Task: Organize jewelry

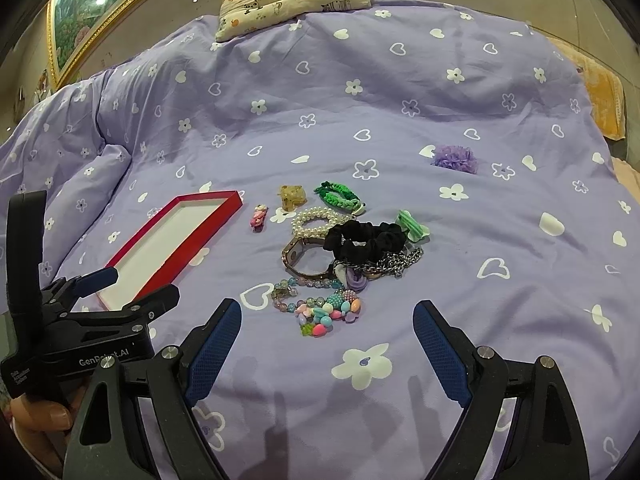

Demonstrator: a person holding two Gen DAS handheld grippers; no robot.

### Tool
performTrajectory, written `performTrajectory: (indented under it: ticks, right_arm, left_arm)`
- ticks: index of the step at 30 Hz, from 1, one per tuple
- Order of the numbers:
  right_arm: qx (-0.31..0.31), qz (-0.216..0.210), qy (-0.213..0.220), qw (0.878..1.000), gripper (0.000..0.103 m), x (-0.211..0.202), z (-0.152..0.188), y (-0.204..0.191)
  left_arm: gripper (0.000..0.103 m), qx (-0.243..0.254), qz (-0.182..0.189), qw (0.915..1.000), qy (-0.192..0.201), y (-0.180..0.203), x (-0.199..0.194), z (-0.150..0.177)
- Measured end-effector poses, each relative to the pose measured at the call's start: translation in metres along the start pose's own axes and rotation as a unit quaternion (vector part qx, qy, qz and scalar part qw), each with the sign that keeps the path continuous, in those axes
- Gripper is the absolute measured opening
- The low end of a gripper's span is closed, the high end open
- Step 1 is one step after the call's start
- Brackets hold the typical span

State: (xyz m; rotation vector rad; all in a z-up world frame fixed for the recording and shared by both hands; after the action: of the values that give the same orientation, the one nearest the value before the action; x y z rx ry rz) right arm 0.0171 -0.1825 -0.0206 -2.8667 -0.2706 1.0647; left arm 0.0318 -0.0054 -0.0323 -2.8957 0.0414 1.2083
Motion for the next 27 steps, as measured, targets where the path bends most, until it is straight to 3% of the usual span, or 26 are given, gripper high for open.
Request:
performTrajectory:
  ticks: [27]
  right_arm:
    - [0.006,-0.005,0.002,1.000,0.089,-0.0039,-0.0038,0.0039]
  left_arm:
    - [0.103,0.003,0.008,1.0000,-0.004,0.0059,0.0057,-0.0016]
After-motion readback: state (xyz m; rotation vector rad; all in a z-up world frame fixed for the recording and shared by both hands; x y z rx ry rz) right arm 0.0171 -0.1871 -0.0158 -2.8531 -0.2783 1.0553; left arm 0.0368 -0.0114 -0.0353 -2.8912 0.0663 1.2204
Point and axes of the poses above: each gripper's, at about its wrist camera, not at the fingertips, and x roughly the way its jaws point, y to its right, z to its underside, the point moved 4 cm from there along x, roughly the way its jaws point, and after that the axes turned 3 degrees about z, right-handed, at the moved point
